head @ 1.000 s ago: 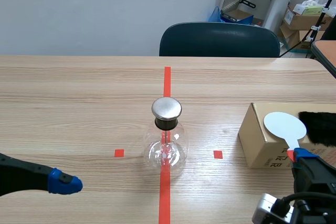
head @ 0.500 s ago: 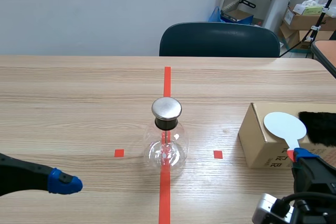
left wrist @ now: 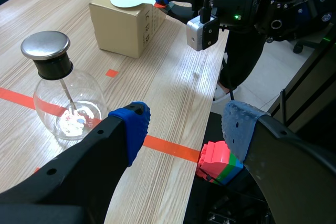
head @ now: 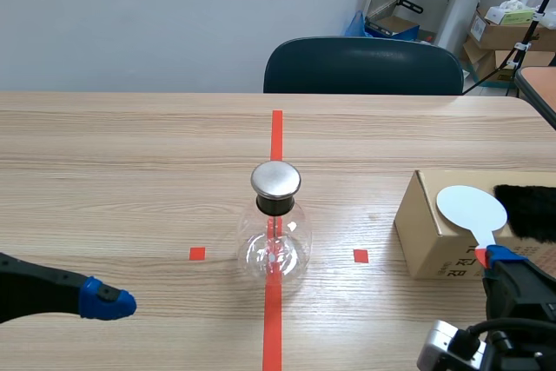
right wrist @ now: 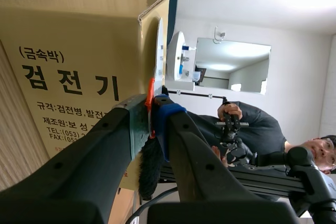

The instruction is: Do the electroscope experiment

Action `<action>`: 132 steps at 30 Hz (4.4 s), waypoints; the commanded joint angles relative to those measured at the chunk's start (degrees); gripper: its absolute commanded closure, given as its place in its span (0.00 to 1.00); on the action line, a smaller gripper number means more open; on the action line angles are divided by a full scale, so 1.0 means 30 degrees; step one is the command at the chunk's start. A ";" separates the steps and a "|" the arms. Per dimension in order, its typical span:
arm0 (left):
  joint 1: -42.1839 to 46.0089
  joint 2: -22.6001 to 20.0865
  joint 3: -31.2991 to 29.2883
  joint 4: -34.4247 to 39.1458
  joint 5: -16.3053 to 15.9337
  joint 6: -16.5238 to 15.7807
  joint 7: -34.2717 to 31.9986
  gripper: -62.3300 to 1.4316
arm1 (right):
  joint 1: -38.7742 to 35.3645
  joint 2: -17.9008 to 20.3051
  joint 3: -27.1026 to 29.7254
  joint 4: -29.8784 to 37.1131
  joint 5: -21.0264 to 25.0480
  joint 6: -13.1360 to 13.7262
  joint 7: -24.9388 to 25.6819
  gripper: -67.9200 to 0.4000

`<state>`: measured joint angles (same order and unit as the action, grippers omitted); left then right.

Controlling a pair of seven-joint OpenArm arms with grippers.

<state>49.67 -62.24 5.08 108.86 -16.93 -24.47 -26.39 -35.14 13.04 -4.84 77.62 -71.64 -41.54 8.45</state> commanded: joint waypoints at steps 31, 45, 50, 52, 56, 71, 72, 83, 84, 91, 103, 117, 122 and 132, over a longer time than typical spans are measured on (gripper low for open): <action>0.0000 0.0153 0.0015 0.0233 -0.0124 -0.0022 -0.0262 0.46 | 0.0015 0.0299 0.0124 0.0313 0.0000 -0.1107 -0.0058 0.98; -0.0007 0.0168 0.0015 0.0233 -0.0124 0.0415 -0.0277 0.46 | 0.0015 0.0306 0.0124 0.0313 0.0000 -0.1107 -0.0138 0.98; 0.0000 0.0160 0.0015 0.0233 -0.0124 0.0852 -0.0262 0.46 | 0.0015 0.0306 0.0124 0.0321 -0.0066 -0.1107 0.0007 0.98; 0.0000 0.0168 0.0015 0.0233 -0.0124 0.1020 -0.0262 0.46 | 0.0029 0.0306 0.0124 0.0401 -0.0058 -0.1107 0.0000 0.98; -0.0007 0.0335 0.0015 0.0233 -0.0080 0.1741 -0.0262 0.46 | 0.0452 0.0284 0.0117 0.0962 -0.0044 -0.1107 -0.0663 0.98; -0.2157 0.6419 0.0036 -0.1698 0.3067 0.2834 0.1137 0.89 | 0.3111 0.0393 -0.4306 0.2732 -0.3096 -0.1107 -0.6098 0.98; -0.2674 0.7023 0.0036 -0.2200 0.3344 0.2812 0.1333 0.89 | 0.3322 0.0488 -0.4860 0.2732 -0.3264 -0.1107 -0.6484 0.98; -0.8495 1.0142 0.3308 -0.8539 0.5450 0.2849 0.1588 0.92 | 0.4459 0.0619 -0.8553 0.2696 -0.4021 -0.0947 -0.9930 0.98; -0.8961 1.0265 0.3738 -0.9041 0.5450 0.2973 0.1581 0.92 | 0.4459 0.0619 -0.8750 0.2681 -0.4021 -0.0852 -1.0134 0.98; -1.1897 1.1336 0.5945 -1.2422 0.5807 0.4058 0.1581 0.92 | 0.4452 0.0619 -1.0025 0.2674 -0.4021 -0.0022 -1.1672 0.98; -1.4870 1.2386 0.6484 -1.5999 0.5807 0.4386 0.0714 0.92 | 0.4401 0.0692 -1.0499 0.1625 -0.4021 0.0787 -1.2437 0.98; -1.5300 1.3114 0.6645 -1.6662 0.7599 0.2667 0.0146 0.92 | 0.4401 0.0896 -1.0499 0.1617 -0.4021 0.0707 -1.2349 0.98; -1.5300 1.3129 0.6645 -1.6662 0.7599 0.2667 0.0146 0.92 | 0.4401 0.0896 -1.0499 0.1617 -0.4021 0.0707 -1.2342 0.98; -1.5293 1.3114 0.6645 -1.6662 0.7599 0.2681 0.0175 0.92 | 0.4408 0.0889 -1.0499 0.1617 -0.4021 0.0656 -1.2189 0.98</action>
<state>3.97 -23.03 24.88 57.84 6.20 -16.56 -25.15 -22.11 15.09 -36.51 81.67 -83.66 -38.65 -28.08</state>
